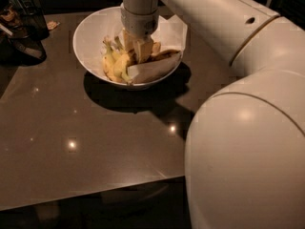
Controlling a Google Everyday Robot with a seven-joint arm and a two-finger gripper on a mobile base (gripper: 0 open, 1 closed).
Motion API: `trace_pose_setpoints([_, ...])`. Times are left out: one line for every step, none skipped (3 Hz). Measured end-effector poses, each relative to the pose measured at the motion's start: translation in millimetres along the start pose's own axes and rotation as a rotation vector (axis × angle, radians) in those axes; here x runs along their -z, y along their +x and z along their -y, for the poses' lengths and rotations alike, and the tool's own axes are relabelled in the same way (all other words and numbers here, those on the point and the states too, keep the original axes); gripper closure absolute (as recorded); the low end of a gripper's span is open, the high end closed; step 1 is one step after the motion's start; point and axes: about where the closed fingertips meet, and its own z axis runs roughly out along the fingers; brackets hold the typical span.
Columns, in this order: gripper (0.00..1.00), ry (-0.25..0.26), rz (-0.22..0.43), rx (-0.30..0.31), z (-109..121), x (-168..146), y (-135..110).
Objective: Pick banana from white bowl
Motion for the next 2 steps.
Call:
trace_pose_setpoints([1.00, 0.000, -0.022, -0.023, 2.1, 20.6, 1.6])
trace_pose_setpoints([1.00, 0.007, -0.049, -0.039, 9.5, 40.7, 1.5])
